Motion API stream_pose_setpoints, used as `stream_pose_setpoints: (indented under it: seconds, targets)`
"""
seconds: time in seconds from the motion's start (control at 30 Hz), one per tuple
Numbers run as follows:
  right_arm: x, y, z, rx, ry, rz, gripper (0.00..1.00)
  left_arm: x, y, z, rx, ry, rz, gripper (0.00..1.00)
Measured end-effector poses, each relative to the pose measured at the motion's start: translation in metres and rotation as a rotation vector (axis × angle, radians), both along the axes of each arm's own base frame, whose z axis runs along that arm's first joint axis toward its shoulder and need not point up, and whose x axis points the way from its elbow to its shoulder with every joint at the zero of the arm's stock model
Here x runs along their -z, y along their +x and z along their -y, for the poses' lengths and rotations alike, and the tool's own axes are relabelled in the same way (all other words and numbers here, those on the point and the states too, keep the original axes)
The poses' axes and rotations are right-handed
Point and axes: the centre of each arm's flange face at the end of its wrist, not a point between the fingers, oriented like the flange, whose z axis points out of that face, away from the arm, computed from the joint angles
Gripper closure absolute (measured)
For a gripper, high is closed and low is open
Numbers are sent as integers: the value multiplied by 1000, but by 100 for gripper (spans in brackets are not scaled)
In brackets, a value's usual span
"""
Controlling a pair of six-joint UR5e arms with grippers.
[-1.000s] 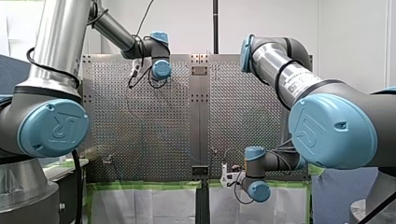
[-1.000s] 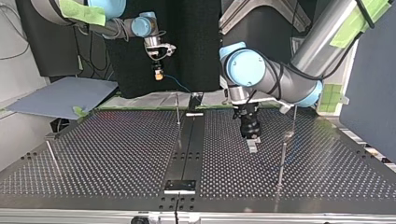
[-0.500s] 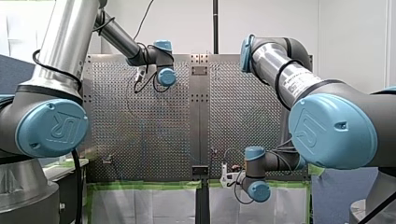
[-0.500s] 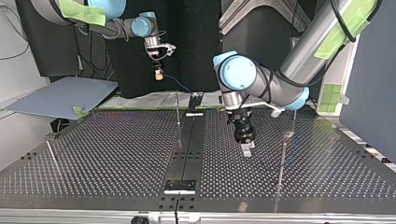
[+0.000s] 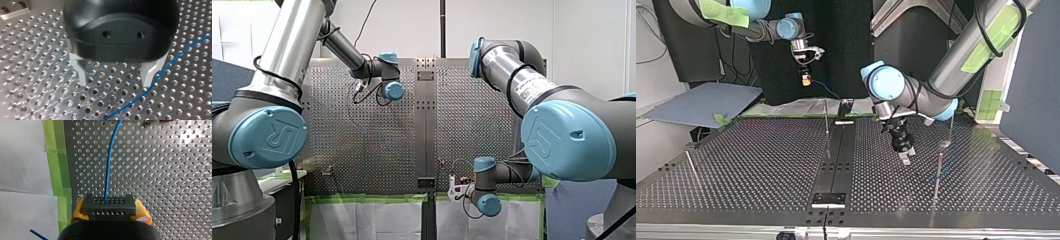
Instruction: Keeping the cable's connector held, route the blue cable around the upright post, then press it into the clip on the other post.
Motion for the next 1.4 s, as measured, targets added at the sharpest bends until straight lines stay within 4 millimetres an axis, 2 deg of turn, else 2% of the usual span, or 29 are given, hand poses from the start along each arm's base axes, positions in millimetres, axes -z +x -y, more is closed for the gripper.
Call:
stream_pose_setpoints:
  seconds: [0.4, 0.63, 0.9, 1.03, 1.4]
  targets:
    - [0, 0, 0, -1, 1, 0, 100, -2, 4, 4, 10, 32, 8, 0]
    - [0, 0, 0, -1, 1, 0, 100, 14, 20, 5, 9, 45, -11, 0]
    - [0, 0, 0, -1, 1, 0, 100, 14, 38, -13, 3, 37, -12, 0]
    - [0, 0, 0, -1, 0, 1, 100, 15, 41, -17, 23, 35, -25, 0]
    - [0, 1, 0, -1, -1, 2, 100, 19, 42, -13, 109, 32, -48, 0]
